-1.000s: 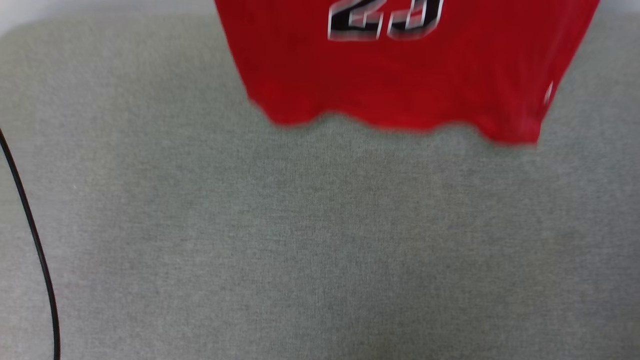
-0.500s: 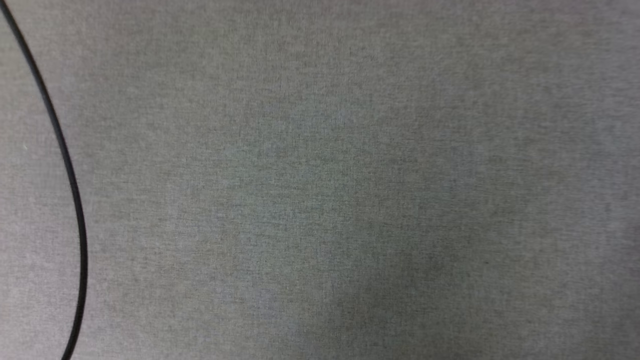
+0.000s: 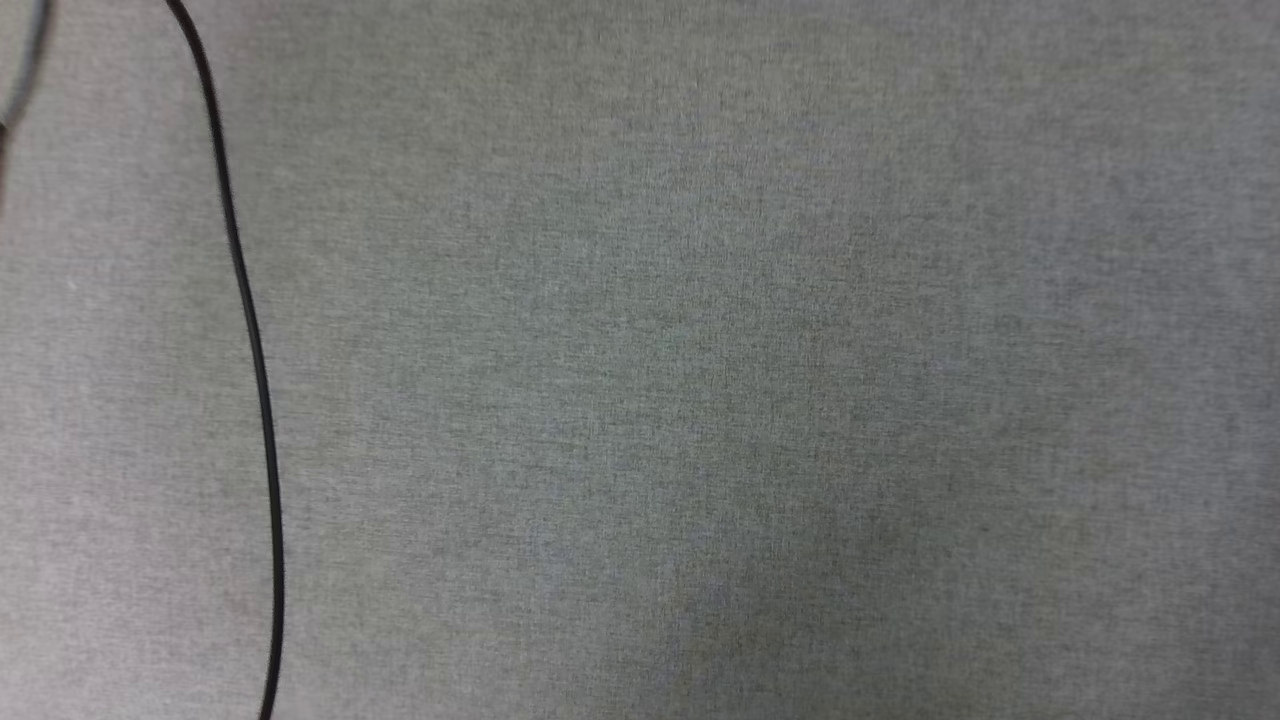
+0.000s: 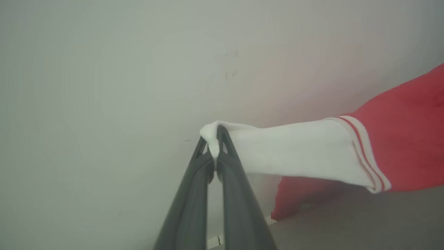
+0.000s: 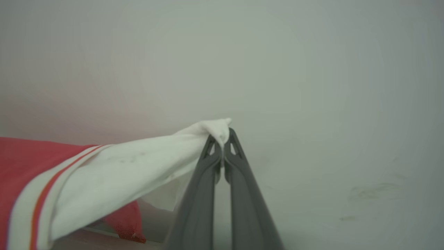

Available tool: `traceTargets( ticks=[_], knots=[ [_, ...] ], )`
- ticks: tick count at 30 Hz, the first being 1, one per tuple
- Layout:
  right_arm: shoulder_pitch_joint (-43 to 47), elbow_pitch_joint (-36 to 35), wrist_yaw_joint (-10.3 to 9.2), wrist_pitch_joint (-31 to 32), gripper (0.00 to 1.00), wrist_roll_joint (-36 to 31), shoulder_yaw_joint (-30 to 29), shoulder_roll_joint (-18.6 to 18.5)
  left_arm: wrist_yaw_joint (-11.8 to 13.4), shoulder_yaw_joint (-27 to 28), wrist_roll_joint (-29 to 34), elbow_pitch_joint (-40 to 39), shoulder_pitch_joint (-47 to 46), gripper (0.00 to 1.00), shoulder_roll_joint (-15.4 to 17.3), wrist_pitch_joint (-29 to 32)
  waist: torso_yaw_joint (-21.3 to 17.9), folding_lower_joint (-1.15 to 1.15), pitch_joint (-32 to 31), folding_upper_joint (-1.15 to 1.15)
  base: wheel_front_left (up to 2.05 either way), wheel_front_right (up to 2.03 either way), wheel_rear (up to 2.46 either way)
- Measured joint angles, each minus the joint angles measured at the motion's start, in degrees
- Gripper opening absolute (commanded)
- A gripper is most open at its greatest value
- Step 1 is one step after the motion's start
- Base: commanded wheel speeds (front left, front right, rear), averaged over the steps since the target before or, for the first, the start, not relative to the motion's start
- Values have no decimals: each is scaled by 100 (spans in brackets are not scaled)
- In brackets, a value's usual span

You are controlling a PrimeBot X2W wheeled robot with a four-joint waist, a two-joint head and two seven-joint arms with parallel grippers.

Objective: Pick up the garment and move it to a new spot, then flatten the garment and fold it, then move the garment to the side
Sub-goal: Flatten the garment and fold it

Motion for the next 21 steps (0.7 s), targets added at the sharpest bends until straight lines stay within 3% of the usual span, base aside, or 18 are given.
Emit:
traceTargets(
  ticks=[11, 21],
  knots=[
    [2043, 393, 0, 125, 0, 615, 481, -96, 21, -287, -553, -92, 2325, 0, 16, -226, -37, -1, -930, 0, 0, 0, 0],
    [3871, 49, 1, 724, 0, 1552, 767, -398, 467, -439, -1065, -1038, 4392, 0, 321, 308, -94, -3, -1853, 0, 0, 0, 0]
  ],
)
